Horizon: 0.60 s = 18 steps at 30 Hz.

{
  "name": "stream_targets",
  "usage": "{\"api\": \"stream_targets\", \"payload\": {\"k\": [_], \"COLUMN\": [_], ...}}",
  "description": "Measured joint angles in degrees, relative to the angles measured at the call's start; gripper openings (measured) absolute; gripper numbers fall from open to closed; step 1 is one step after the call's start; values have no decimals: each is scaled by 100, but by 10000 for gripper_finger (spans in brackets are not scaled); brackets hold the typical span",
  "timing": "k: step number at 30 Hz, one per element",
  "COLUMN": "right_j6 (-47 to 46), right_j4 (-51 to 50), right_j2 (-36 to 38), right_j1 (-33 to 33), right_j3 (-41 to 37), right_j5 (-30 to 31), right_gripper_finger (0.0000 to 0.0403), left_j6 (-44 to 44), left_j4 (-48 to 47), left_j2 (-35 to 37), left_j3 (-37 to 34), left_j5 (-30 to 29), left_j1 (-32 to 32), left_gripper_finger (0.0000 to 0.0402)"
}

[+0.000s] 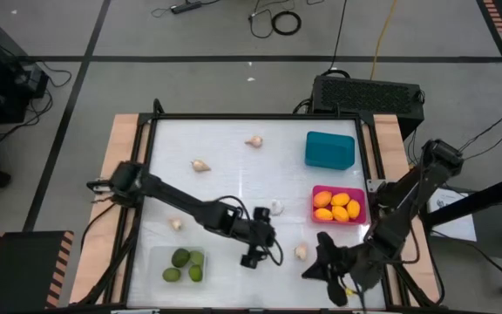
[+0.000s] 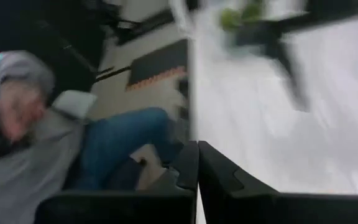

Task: Sort produce into baskets
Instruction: Put the green lime into the transparent bin

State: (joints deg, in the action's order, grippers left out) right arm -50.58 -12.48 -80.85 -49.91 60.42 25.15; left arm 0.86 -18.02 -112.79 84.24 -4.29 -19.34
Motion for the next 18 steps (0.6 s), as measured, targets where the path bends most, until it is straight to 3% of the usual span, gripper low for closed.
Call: {"api": "stream_targets", "payload": {"k": [3, 7, 9, 11, 14, 18], "right_j6": [330, -198, -440, -425, -337, -475], "right_j4": [-1414, -4066, -4812, -5268, -5182, -5186], "right_j2": [-314, -954, -1221, -1438, -1698, -2009], "right_j1": [-105, -168, -162, -158, -158, -158], "right_j3": [1069, 2423, 2871, 3106, 3182, 3186], "right_j5": [-23, -267, -425, -550, -654, -1342], "right_gripper_finger": [0, 0, 0, 0, 0, 1], "left_j6": [208, 614, 910, 1215, 1646, 2223], "left_j4": [-987, -2295, -2902, -3411, -4058, -4578], "left_j2": [572, 1416, 1872, 2317, 2914, 3582], "left_j3": [103, 134, 134, 93, -53, -310], "left_j5": [-241, -373, -538, -862, -1491, -2040], "left_j1": [-36, -123, -205, -342, -578, -844], "left_gripper_finger": [312, 312, 312, 312, 312, 312]}}
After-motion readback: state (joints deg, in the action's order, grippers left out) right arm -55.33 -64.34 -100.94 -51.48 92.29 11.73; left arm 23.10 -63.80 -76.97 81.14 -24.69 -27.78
